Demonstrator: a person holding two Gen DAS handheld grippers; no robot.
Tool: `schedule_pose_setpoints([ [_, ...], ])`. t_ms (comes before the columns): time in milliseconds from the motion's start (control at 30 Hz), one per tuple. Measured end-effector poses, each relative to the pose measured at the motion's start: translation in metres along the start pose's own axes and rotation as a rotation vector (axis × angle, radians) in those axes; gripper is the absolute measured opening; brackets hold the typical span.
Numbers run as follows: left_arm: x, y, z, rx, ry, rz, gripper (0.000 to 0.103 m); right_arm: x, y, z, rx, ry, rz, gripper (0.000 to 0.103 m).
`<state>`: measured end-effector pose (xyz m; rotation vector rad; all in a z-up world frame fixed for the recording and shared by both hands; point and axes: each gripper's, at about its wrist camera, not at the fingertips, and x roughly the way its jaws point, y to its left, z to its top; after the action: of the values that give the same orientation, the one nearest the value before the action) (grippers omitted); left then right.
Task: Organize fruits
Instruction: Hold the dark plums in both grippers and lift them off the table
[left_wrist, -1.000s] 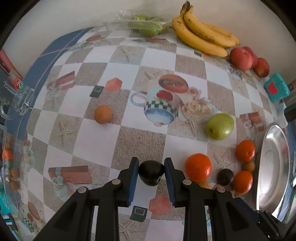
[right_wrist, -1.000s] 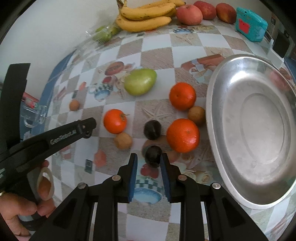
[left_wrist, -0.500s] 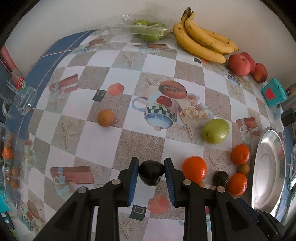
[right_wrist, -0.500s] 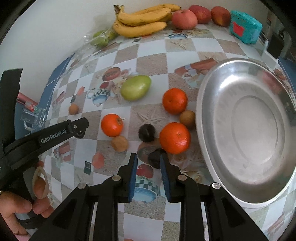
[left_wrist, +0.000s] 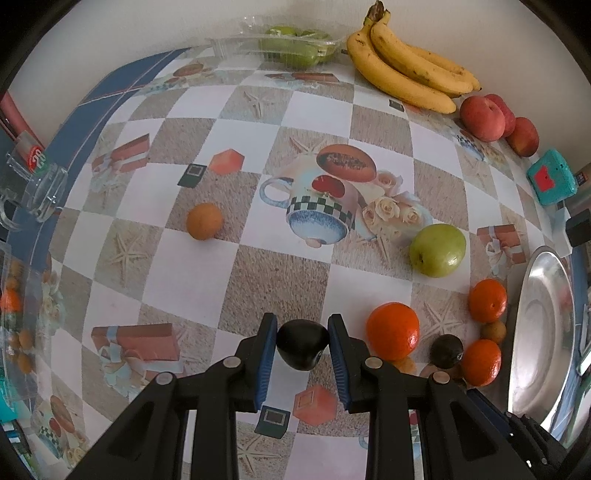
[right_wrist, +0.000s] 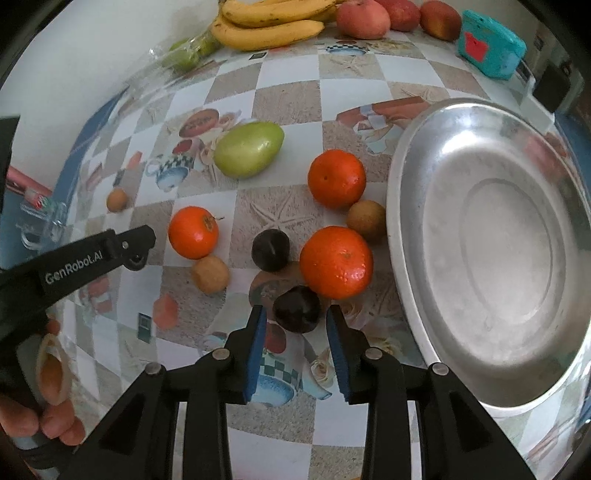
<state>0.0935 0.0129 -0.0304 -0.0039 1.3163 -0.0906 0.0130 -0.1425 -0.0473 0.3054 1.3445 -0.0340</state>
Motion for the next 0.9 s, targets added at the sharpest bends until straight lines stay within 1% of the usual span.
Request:
schedule_pose_setpoints([
  [200, 0.003, -0.001, 0.000, 0.002, 0.007, 0.002, 0.030, 0.009, 0.009, 0.000, -0.036, -0.008, -0.058, 0.034],
  [400, 0.005, -0.001, 0.001, 0.002, 0.011, 0.007, 0.030, 0.012, 0.016, 0.000, -0.049, -0.013, -0.077, 0.034],
  [533, 0.005, -0.001, 0.001, 0.004, 0.011, 0.007, 0.030, 0.015, 0.025, 0.001, -0.078, -0.017, -0.109, 0.034],
  [600, 0.005, -0.001, 0.001, 0.003, 0.011, 0.007, 0.030, 0.016, 0.027, 0.001, -0.081, -0.019, -0.107, 0.034],
  [767, 0.005, 0.000, 0.001, 0.002, 0.010, 0.008, 0.030, 0.016, 0.027, 0.002, -0.076, -0.021, -0.091, 0.030],
  [900, 0.005, 0.001, 0.001, -0.003, 0.008, 0.008, 0.030, 0.011, 0.017, 0.002, -0.067, -0.022, -0.072, 0.027],
])
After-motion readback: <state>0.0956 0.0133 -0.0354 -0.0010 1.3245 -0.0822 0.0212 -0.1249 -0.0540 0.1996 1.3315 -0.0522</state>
